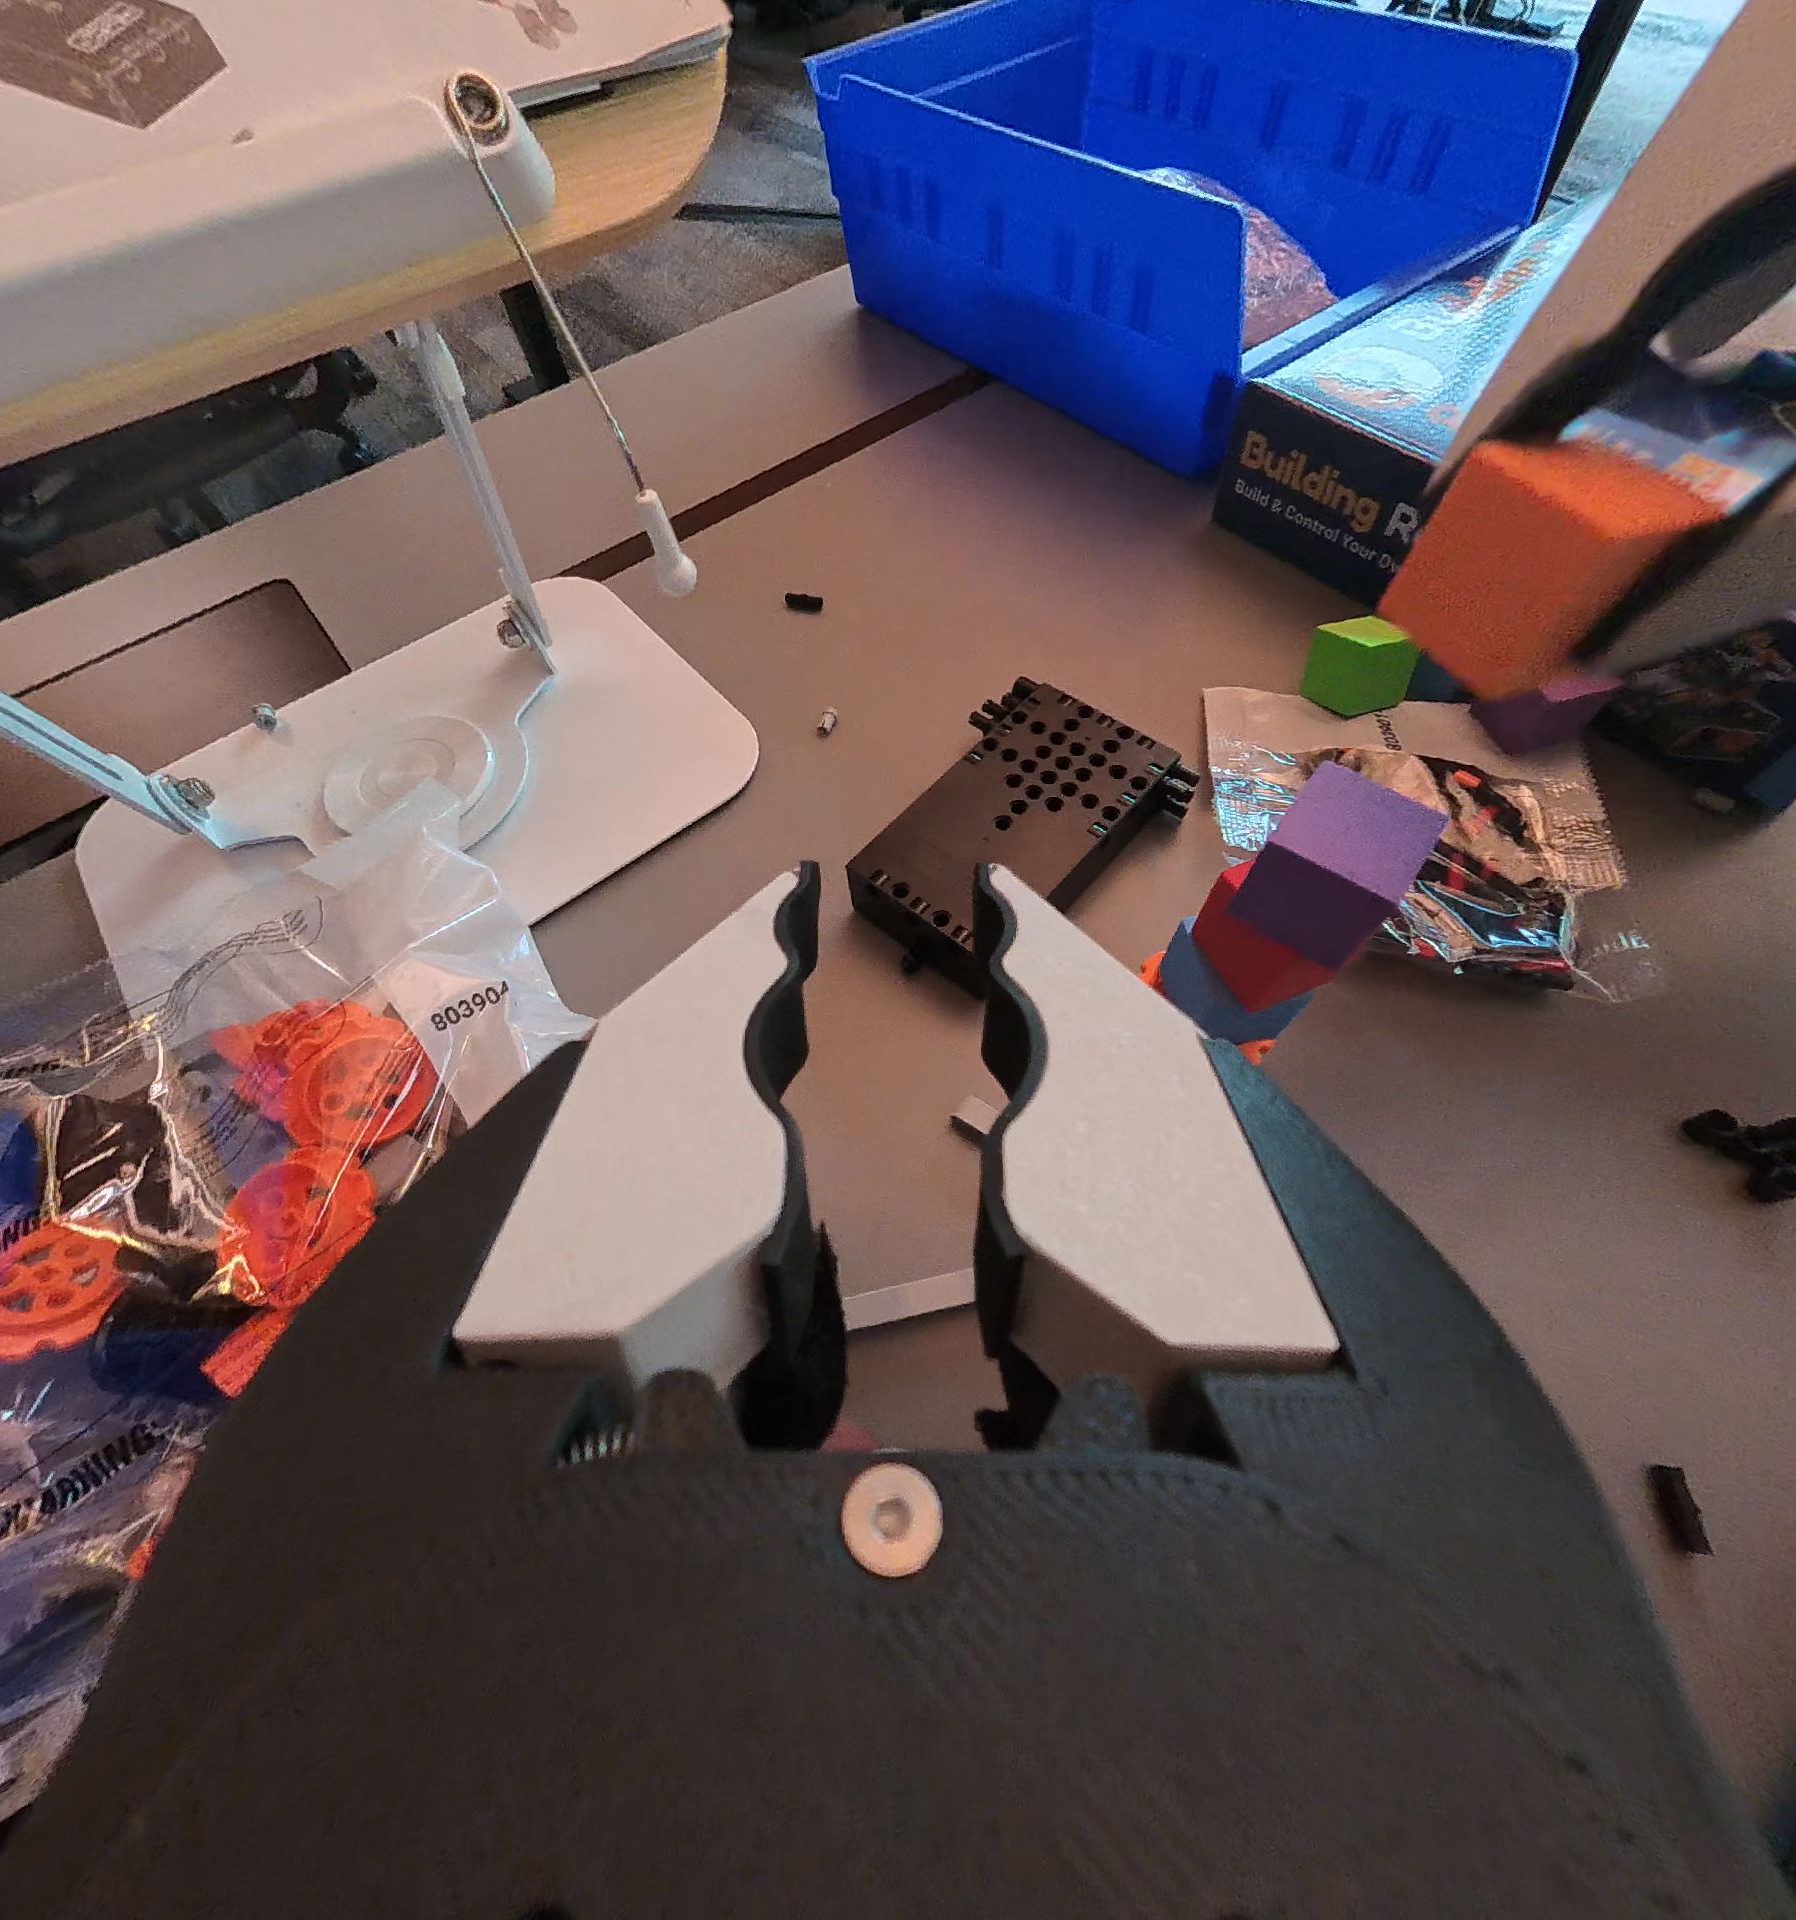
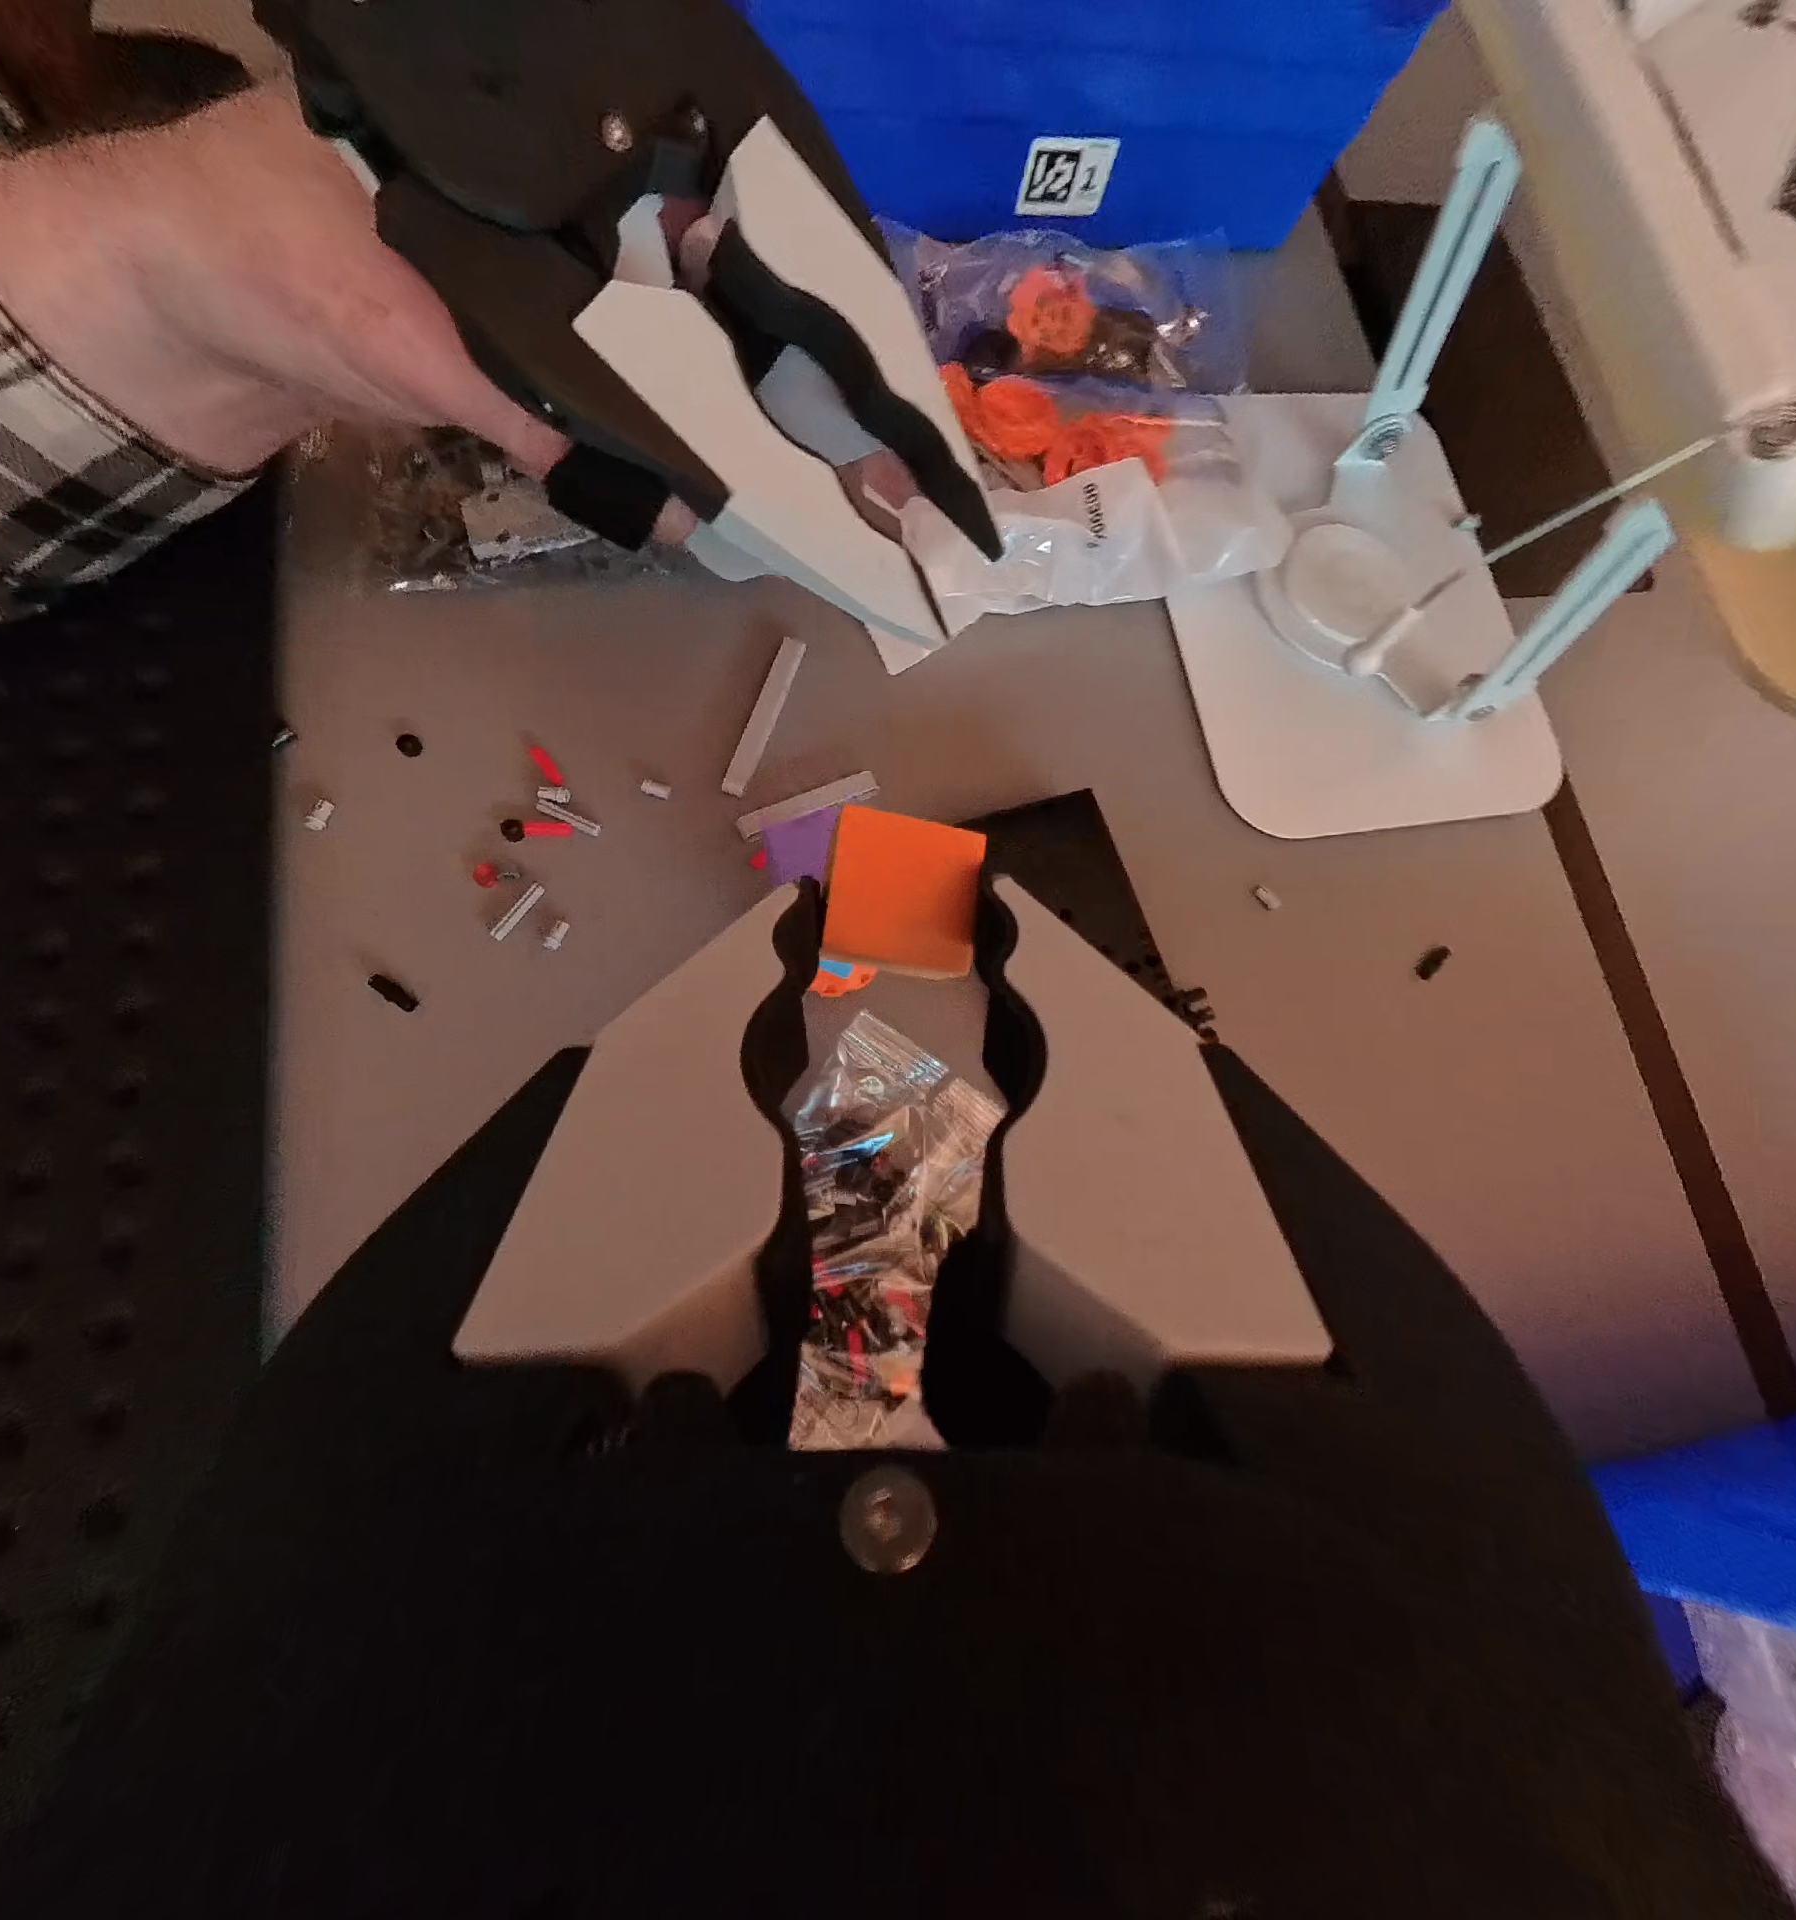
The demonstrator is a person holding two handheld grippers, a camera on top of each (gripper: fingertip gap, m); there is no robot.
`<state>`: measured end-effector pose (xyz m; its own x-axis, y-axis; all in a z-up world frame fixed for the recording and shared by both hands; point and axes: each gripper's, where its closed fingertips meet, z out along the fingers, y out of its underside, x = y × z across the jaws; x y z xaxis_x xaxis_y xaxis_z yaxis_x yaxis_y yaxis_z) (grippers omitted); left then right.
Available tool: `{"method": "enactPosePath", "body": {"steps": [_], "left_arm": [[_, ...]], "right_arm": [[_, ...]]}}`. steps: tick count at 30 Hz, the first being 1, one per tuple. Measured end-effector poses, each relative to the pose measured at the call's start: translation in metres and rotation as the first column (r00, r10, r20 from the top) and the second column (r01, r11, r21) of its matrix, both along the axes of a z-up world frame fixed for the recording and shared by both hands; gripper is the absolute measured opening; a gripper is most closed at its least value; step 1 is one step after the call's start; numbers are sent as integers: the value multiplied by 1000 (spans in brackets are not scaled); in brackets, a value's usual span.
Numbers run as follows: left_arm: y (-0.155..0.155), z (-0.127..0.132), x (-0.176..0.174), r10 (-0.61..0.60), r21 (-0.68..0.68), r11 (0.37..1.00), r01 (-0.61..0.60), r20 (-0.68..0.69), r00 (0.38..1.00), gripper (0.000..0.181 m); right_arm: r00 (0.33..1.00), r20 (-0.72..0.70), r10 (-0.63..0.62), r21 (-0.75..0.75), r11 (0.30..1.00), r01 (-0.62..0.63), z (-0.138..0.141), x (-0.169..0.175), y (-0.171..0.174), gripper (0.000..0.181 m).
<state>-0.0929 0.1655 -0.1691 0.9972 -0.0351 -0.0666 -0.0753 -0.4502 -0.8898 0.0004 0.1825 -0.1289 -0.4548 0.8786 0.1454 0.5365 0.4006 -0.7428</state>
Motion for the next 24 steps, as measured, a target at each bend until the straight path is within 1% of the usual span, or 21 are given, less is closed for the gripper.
{"method": "enactPosePath", "body": {"steps": [4, 9, 19, 24], "left_arm": [[1, -2, 0, 5, -5, 1000, -5, -2, 1000, 28], [1, -1, 0, 4, -3, 1000, -4, 0, 1000, 28], [2, -1, 1, 1, -3, 1000, -1, 7, 1000, 28], [2, -1, 2, -1, -1, 1000, 1, 10, 1000, 28]], "right_arm": [[998, 40, 45, 16, 999, -46, -13, -7, -16, 28], [997, 69, 46, 24, 999, -48, -23, -12, -19, 29], [996, 86, 33, 37, 999, -36, -30, -17, -17, 29], [996, 87, 28, 45, 998, -32, -30, -18, -17, 33]]}}
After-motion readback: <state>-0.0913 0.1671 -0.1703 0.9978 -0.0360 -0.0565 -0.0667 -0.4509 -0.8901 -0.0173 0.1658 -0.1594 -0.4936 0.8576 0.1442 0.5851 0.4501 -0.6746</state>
